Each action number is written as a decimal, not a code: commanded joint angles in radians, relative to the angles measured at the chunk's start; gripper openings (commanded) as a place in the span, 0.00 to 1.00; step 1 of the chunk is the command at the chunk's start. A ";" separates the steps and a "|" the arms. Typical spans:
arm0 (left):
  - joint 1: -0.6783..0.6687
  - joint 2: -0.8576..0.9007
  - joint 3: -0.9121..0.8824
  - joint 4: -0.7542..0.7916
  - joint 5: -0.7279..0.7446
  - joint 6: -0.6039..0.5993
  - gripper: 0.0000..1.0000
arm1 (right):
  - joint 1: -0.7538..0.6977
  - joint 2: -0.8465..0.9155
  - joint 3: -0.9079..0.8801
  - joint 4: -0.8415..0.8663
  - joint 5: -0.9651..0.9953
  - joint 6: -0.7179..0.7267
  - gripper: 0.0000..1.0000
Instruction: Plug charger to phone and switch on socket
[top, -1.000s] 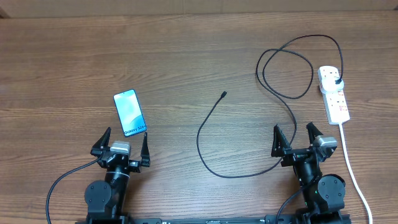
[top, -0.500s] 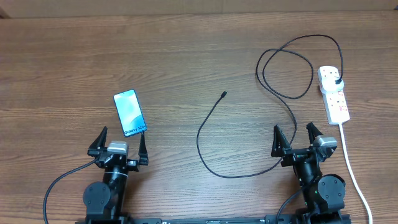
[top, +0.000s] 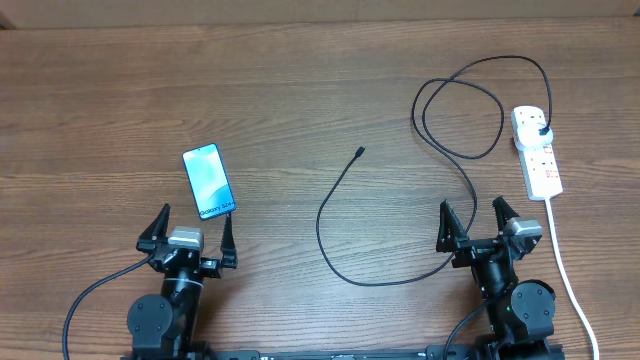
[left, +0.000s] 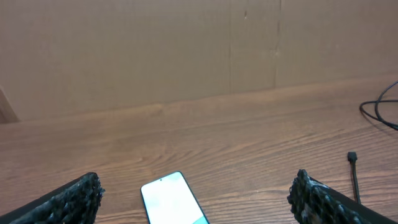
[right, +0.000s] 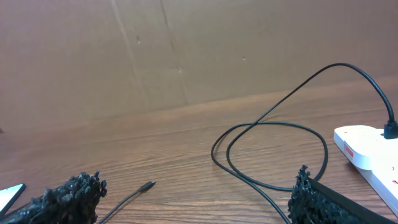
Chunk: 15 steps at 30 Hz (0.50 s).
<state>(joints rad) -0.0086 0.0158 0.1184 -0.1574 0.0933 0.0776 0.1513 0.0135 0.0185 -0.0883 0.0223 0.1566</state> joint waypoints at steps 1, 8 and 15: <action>0.004 -0.008 0.044 -0.001 0.011 -0.014 1.00 | 0.005 -0.010 -0.011 0.007 -0.006 -0.005 1.00; 0.003 0.043 0.057 0.000 0.012 -0.015 1.00 | 0.005 -0.010 -0.011 0.007 -0.006 -0.005 1.00; 0.003 0.132 0.116 0.011 0.012 -0.014 1.00 | 0.005 -0.010 -0.011 0.007 -0.006 -0.005 1.00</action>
<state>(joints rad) -0.0086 0.1146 0.1772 -0.1547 0.0933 0.0776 0.1513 0.0135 0.0185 -0.0887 0.0223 0.1566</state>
